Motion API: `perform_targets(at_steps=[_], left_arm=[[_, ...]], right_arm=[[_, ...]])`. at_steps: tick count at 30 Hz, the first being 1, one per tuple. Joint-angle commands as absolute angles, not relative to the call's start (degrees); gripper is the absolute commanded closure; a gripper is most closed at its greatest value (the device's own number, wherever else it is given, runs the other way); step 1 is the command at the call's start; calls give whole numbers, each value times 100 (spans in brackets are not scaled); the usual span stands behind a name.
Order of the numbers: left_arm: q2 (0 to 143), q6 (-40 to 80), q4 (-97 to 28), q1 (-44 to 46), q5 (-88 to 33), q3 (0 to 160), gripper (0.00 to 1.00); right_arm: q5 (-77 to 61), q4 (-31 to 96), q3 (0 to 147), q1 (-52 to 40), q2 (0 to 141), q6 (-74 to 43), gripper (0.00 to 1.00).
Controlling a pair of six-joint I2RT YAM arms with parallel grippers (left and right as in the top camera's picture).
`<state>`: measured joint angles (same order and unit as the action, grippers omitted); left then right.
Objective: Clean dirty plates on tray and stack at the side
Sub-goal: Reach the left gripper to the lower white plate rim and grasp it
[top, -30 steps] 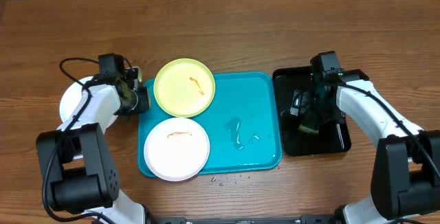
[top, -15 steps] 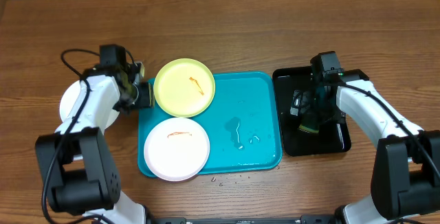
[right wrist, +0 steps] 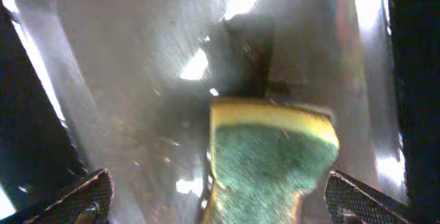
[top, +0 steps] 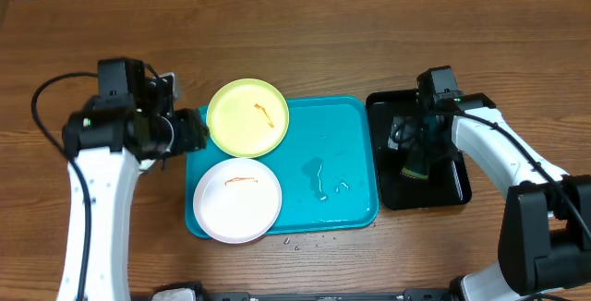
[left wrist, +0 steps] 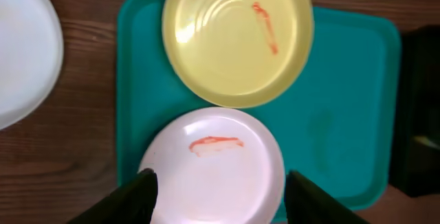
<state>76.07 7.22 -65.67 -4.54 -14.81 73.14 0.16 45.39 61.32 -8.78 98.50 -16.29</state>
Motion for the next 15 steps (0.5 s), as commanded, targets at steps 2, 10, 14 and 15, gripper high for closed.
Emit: perform_targets(at_steps=[2, 10, 14, 15], left_arm=[[6989, 904, -6794, -73, -1806, 7148, 38], [6794, 1142, -6694, 714, -1737, 6329, 36], [6796, 1350, -6396, 838, -1715, 5972, 34], [6794, 1452, -6322, 862, -1643, 5920, 32]], right_arm=[[-117, 4410, 6097, -888, 9730, -1627, 0], [-242, 5739, 6921, -886, 9476, -1693, 7], [-270, 6501, 7159, -908, 8980, -1984, 22], [-268, 6663, 7126, -926, 8873, -2062, 32]])
